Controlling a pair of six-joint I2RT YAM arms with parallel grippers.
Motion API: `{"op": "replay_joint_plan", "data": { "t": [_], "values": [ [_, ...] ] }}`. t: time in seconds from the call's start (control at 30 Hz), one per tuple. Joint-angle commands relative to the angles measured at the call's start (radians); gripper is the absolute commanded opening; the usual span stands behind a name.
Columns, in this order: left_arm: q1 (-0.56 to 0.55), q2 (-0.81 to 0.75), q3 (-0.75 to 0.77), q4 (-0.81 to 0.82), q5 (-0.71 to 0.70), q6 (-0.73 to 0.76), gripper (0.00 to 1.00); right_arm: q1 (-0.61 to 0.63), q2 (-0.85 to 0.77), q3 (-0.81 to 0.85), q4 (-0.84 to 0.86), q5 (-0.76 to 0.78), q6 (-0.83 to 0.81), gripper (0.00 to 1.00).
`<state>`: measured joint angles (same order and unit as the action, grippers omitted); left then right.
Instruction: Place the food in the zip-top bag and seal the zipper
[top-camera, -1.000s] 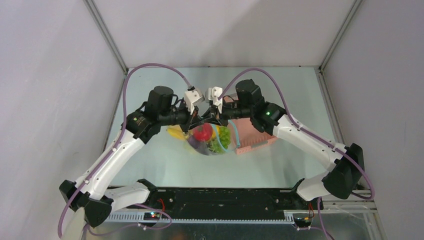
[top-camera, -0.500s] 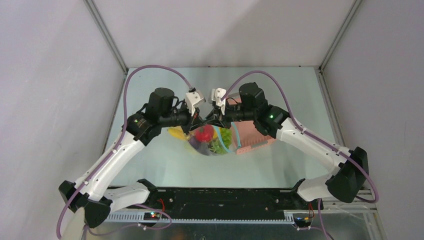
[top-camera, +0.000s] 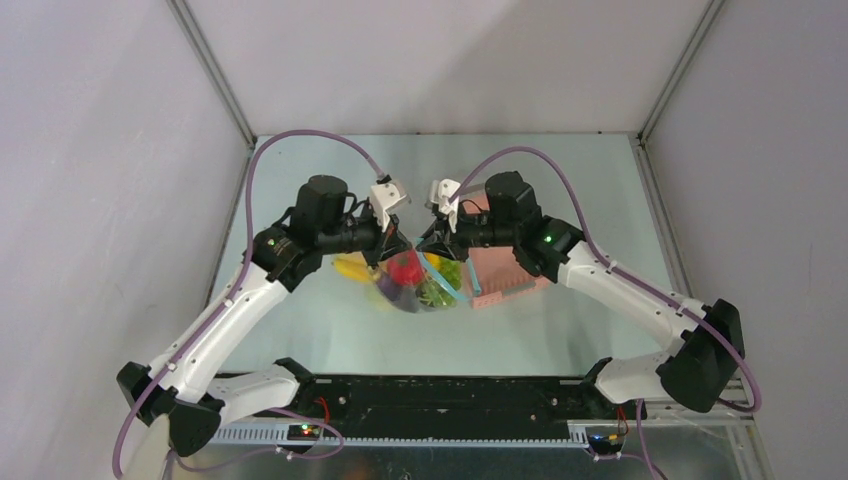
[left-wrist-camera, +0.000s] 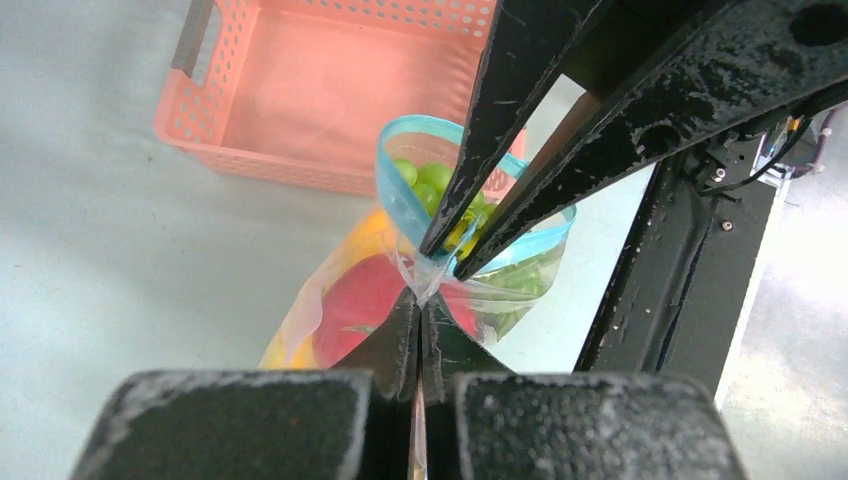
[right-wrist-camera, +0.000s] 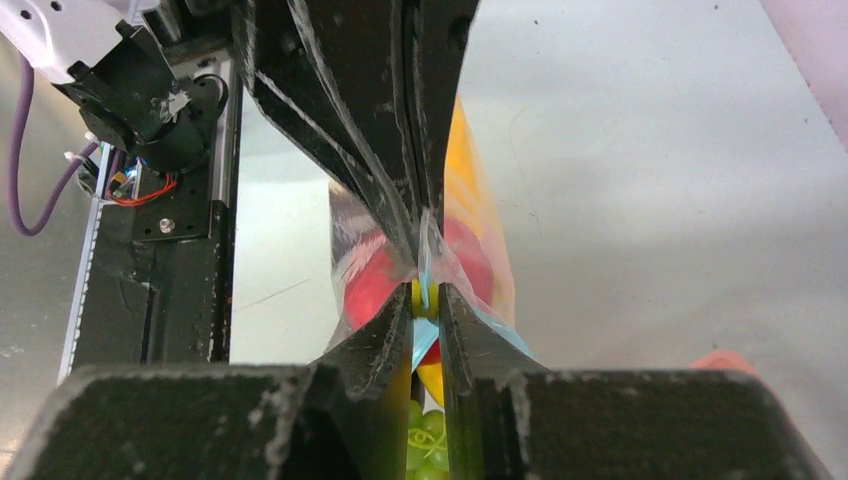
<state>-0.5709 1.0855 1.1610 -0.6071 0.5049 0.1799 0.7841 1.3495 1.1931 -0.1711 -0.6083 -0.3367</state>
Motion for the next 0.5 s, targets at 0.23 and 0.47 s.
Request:
{"op": "replay_joint_plan", "data": {
  "t": [0.23, 0.47],
  "values": [
    [0.013, -0.07, -0.001, 0.142, 0.039, -0.014, 0.0, -0.022, -0.099, -0.094, 0.11, -0.003, 0.103, 0.26],
    [0.013, -0.071, -0.007, 0.147, 0.036, -0.017, 0.0, -0.02, -0.105, -0.108, 0.24, -0.033, 0.132, 0.37]
  ]
}}
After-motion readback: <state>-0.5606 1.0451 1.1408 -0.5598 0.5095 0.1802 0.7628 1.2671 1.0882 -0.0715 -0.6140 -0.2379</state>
